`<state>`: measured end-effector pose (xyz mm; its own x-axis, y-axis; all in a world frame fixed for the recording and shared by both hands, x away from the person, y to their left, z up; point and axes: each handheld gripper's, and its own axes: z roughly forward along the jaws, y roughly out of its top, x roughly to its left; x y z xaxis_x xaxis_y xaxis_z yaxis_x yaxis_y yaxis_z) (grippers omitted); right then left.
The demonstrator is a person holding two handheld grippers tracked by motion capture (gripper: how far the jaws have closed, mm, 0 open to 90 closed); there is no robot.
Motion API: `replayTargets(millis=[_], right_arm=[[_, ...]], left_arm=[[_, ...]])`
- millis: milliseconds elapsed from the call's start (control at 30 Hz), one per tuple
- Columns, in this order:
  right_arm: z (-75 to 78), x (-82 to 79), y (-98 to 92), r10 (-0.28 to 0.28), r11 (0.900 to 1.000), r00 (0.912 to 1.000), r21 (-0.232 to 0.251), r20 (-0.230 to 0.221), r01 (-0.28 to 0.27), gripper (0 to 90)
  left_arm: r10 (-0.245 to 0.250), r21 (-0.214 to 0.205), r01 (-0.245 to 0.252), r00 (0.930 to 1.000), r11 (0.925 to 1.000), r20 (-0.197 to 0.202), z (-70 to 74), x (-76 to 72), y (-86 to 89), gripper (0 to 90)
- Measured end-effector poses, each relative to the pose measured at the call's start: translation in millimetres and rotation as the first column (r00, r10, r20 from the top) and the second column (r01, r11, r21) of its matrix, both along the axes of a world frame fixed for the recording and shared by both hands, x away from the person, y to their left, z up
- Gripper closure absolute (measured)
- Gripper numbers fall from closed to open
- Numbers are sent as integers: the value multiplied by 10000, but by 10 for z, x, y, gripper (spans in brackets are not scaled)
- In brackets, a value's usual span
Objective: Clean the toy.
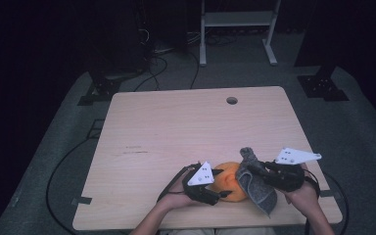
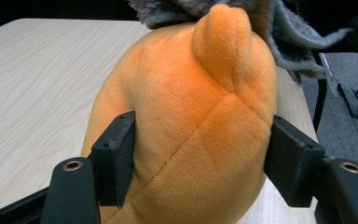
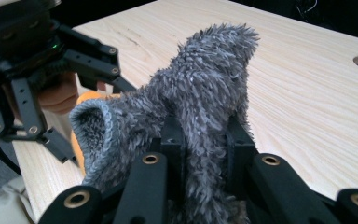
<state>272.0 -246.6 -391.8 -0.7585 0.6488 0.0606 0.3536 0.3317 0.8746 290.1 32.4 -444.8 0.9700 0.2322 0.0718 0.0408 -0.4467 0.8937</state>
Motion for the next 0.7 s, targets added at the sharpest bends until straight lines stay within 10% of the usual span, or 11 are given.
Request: replayTargets(millis=[700], right_arm=[[-153,63,-99,-299,9994,9991,138,-304,303,733]], left_arm=[[403,-405,-429,9972,9983,-633,-7,101,88,317]])
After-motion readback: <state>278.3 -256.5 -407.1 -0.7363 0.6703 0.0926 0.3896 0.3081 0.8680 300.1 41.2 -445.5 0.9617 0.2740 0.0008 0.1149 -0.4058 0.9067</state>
